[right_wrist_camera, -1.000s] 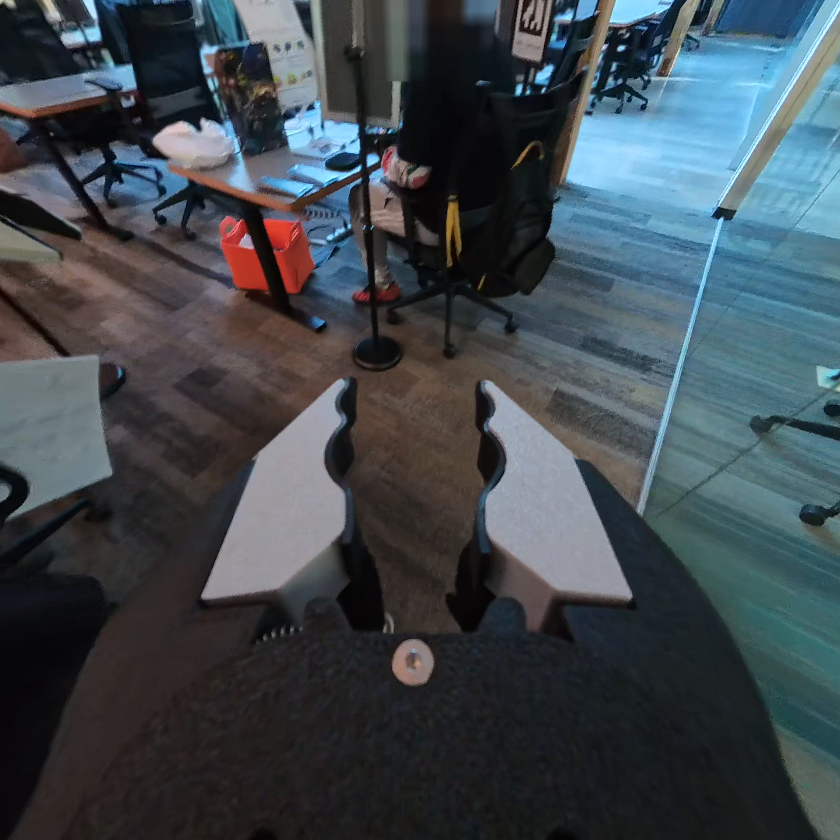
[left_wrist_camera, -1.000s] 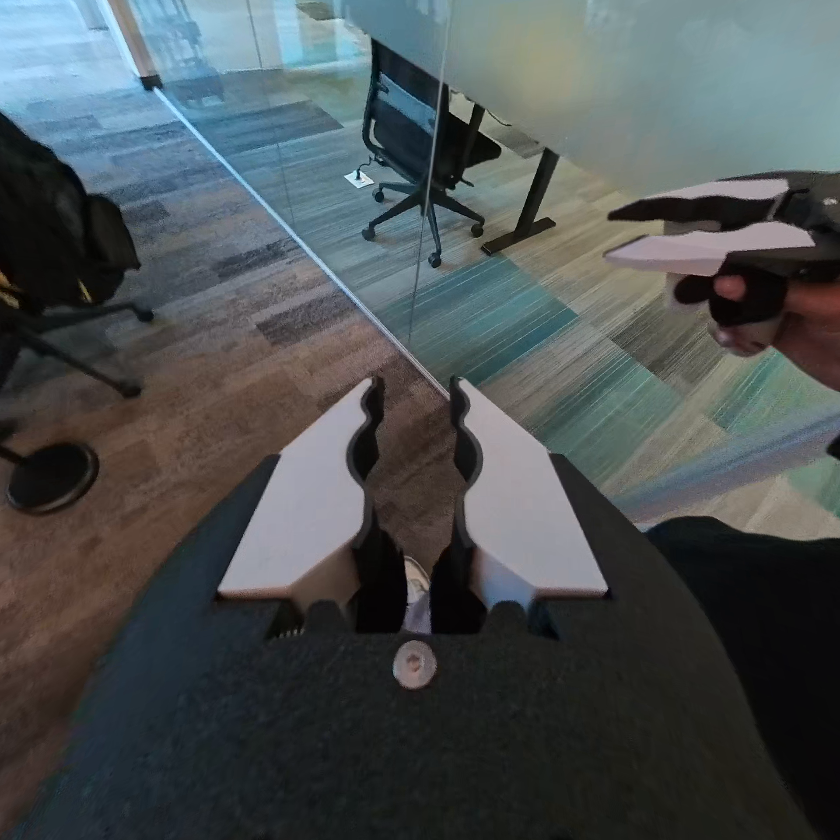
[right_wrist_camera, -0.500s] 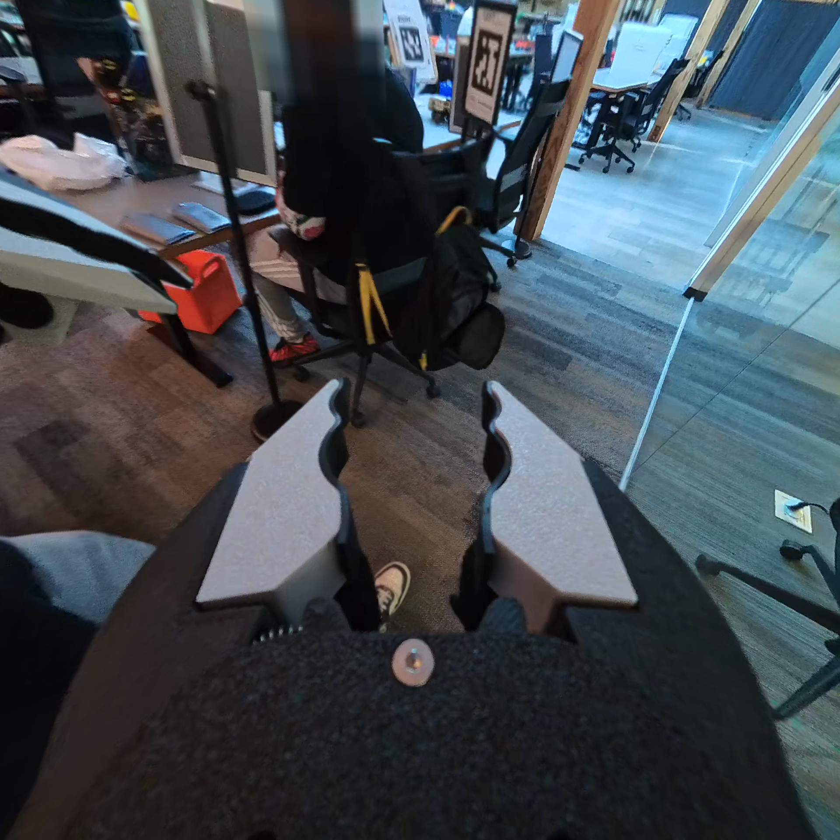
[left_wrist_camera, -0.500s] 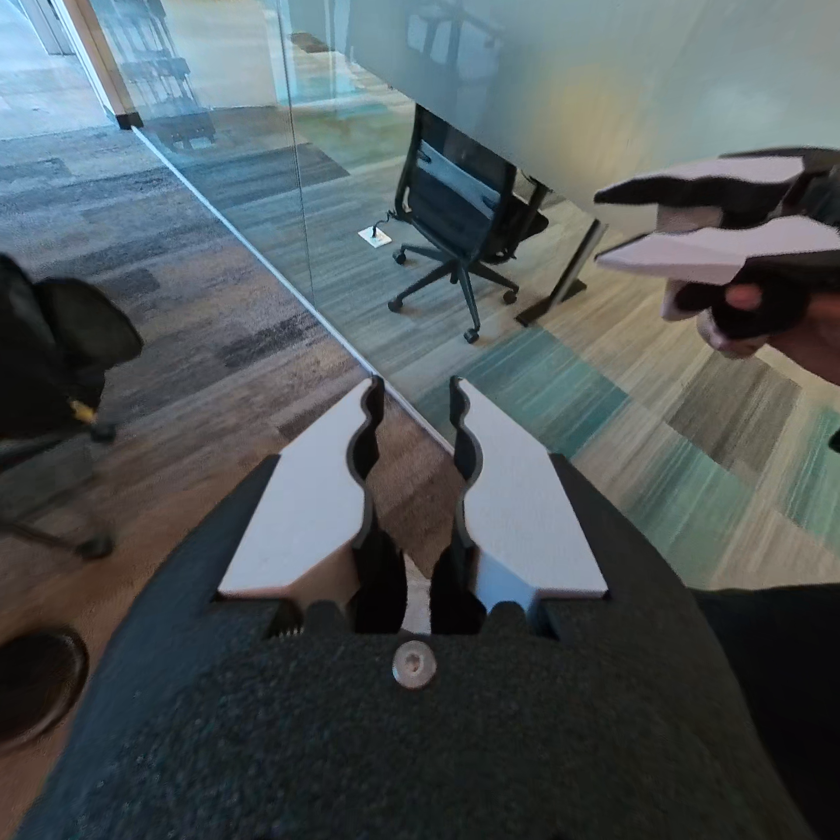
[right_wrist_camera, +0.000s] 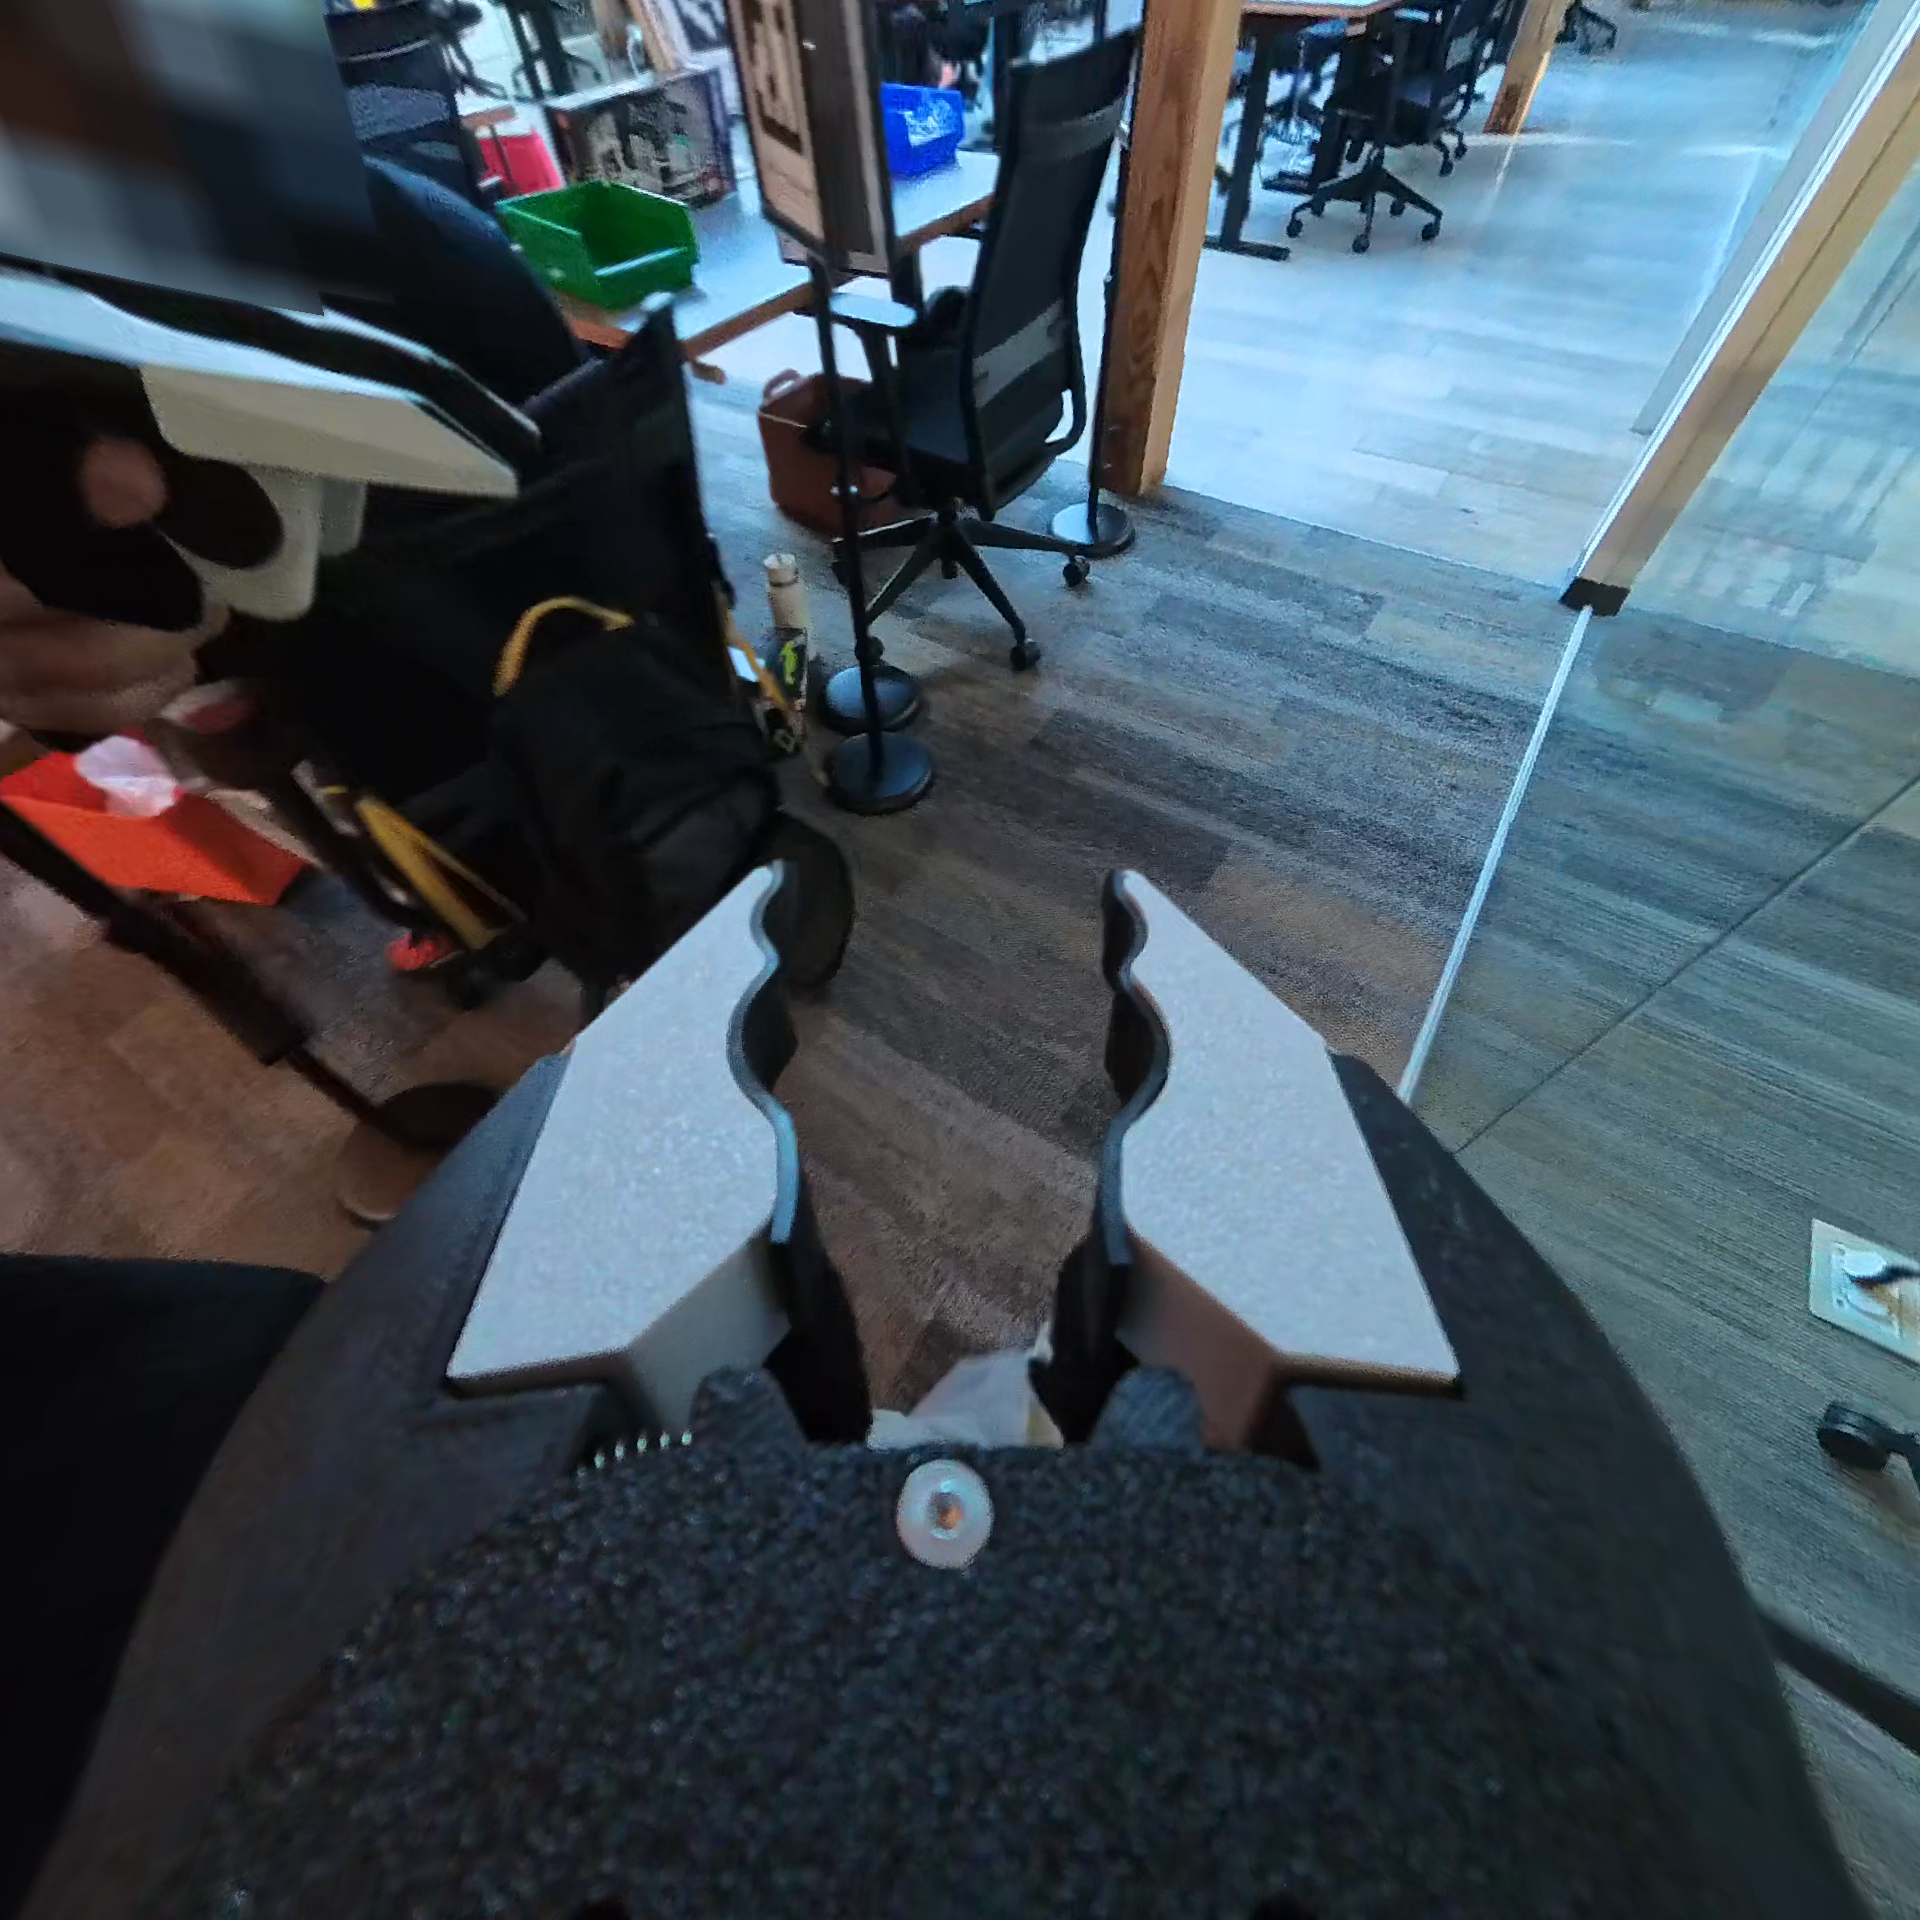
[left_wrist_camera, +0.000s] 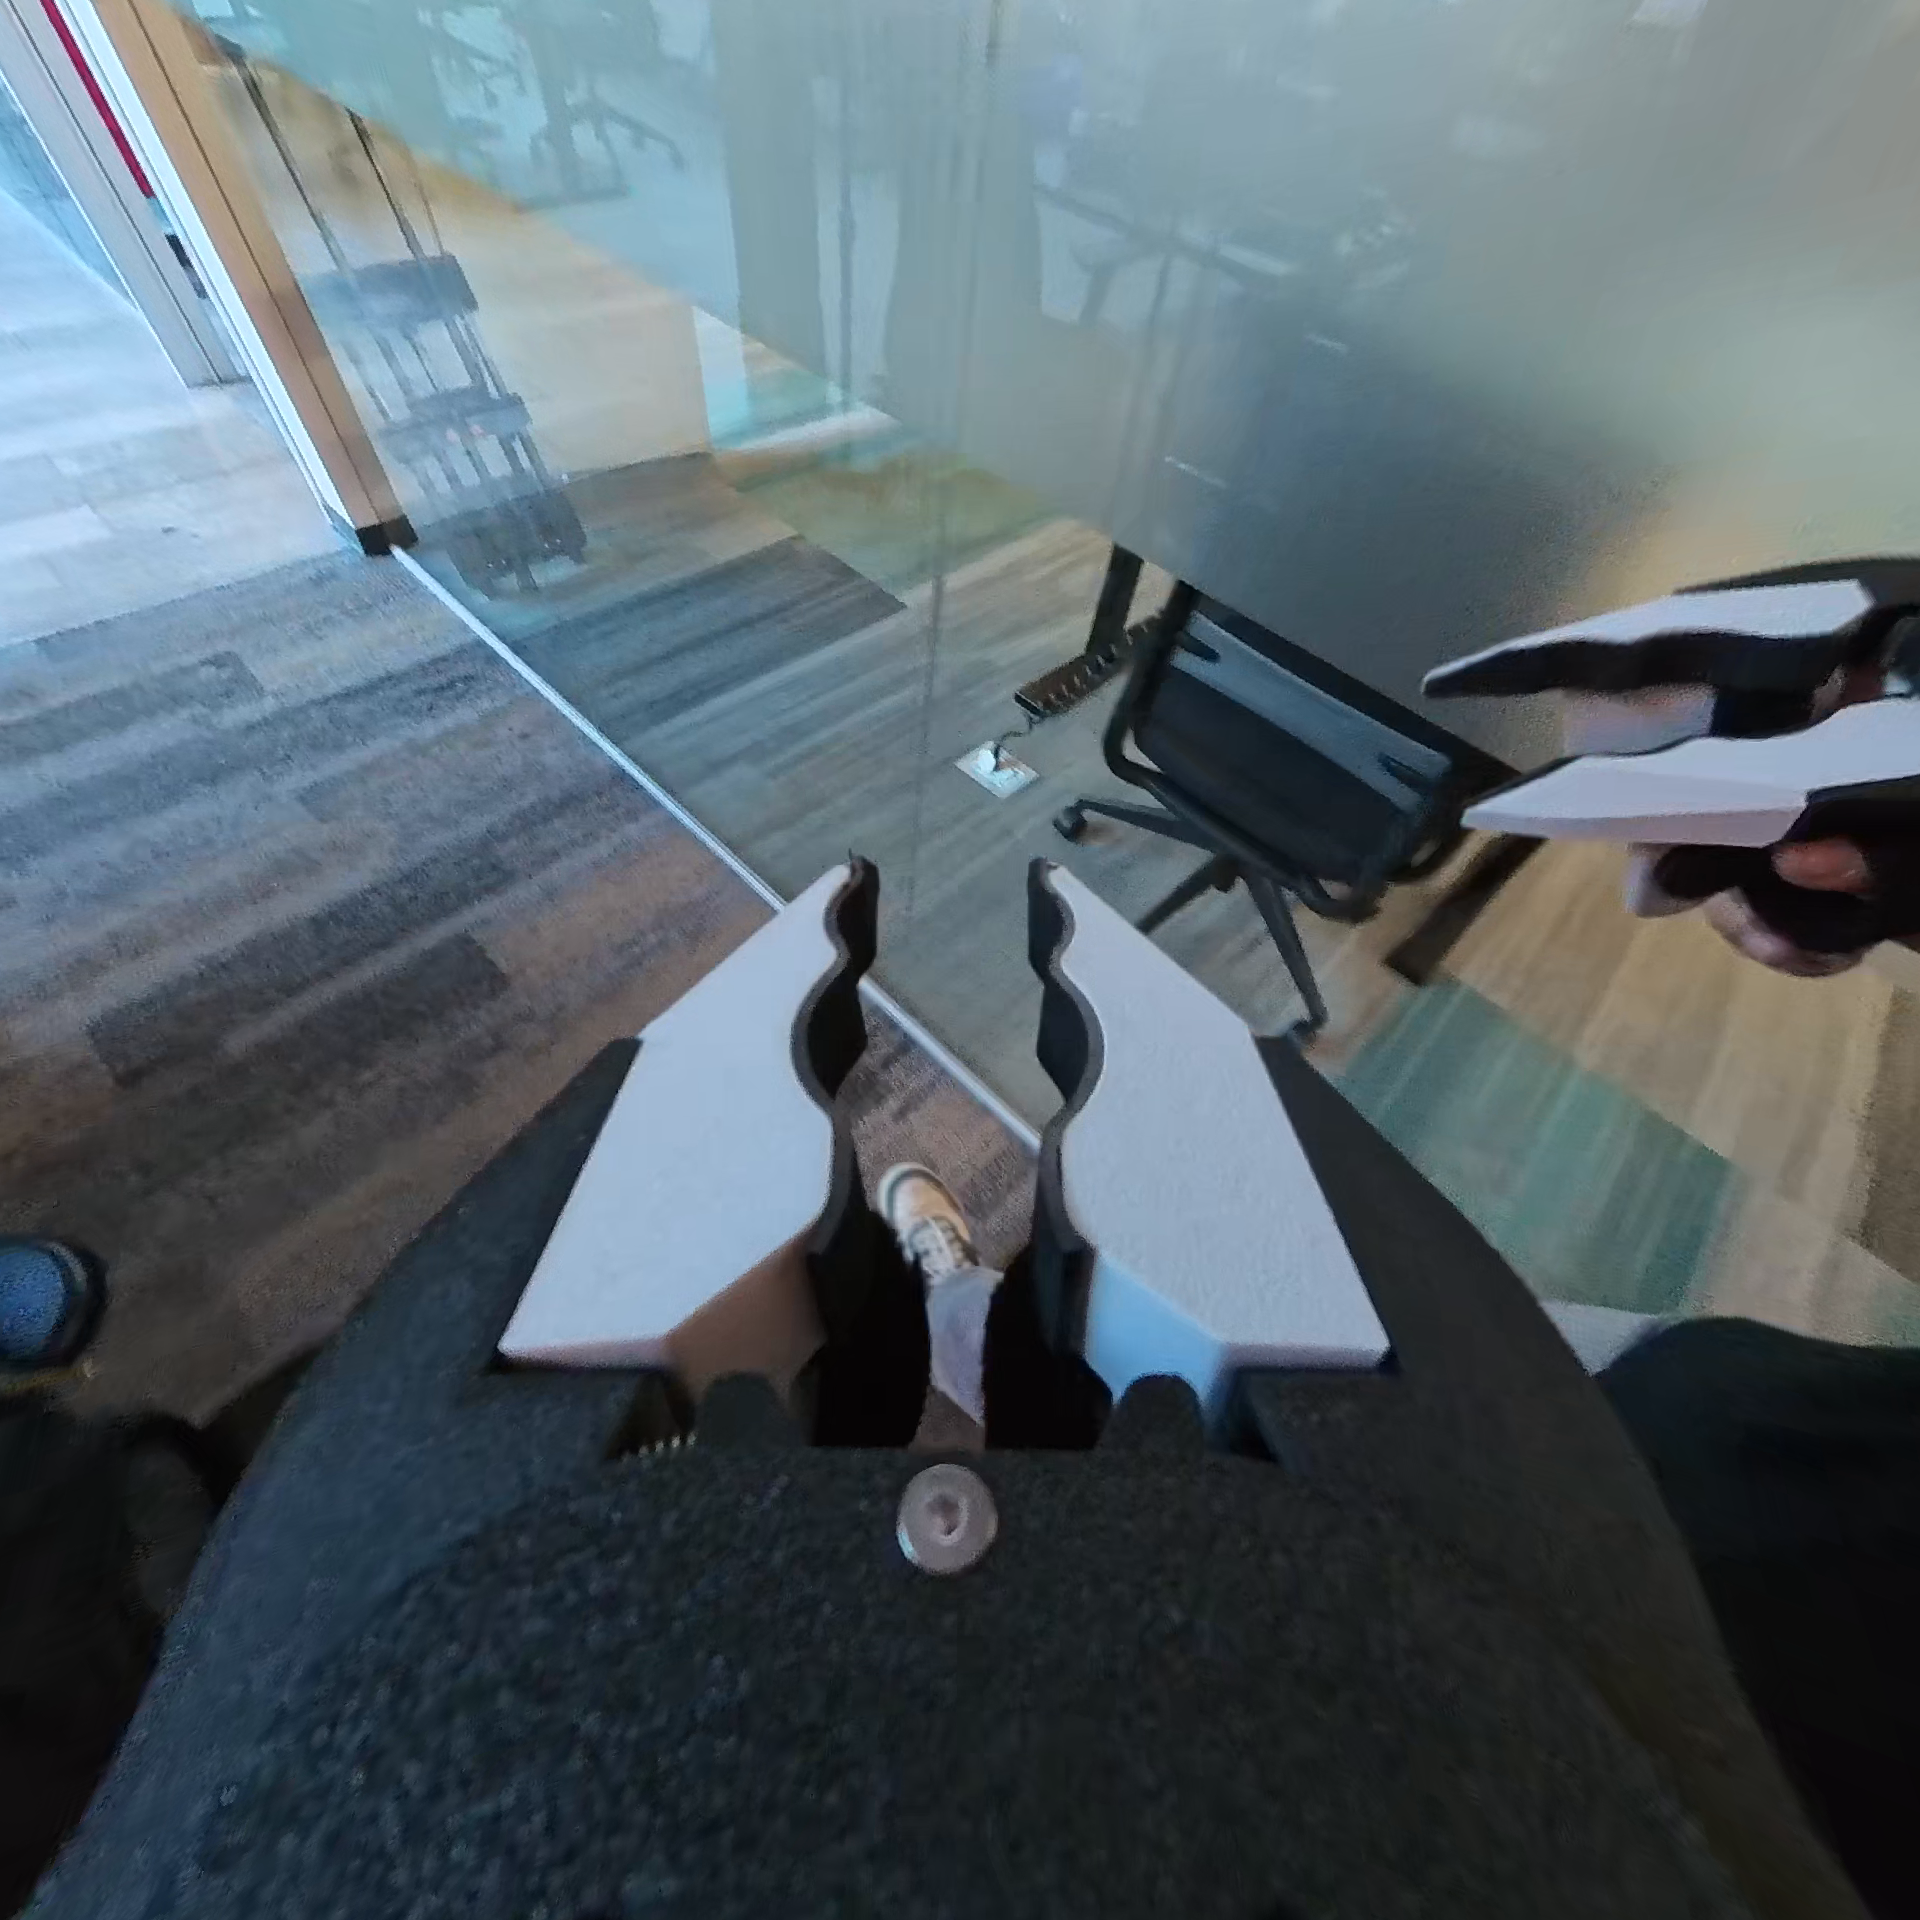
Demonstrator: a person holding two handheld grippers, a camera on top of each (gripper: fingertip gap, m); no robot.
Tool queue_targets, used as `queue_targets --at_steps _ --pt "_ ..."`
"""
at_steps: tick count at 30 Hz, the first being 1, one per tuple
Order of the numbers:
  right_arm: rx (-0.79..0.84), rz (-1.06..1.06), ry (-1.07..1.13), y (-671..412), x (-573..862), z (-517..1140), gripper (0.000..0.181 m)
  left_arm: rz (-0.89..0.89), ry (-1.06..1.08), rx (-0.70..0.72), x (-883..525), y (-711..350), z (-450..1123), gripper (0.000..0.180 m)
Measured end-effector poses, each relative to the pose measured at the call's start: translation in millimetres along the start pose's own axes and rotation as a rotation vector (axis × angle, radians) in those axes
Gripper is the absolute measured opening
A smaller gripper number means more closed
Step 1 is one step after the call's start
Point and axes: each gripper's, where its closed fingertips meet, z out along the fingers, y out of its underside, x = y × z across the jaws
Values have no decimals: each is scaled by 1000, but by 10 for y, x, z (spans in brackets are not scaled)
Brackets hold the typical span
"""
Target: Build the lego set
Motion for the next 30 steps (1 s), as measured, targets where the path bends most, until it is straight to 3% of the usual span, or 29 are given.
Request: queue_targets --at_steps 6,12,21,30 --pt "5 -15 17 -464 1817 1930 61 -51 -60 -18 -1542 -661 1794 26" --pt "-36 -69 -161 -1618 3126 3835 64 -121 -125 -74 -2961 -1581 3188 26" --pt "42 -154 -271 -3060 4878 6676 61 -203 -266 1 -5505 -2451 5174 26" --pt "-10 -189 -312 -4363 6743 9379 57 -251 -307 39 -8314 -3772 7203 26"
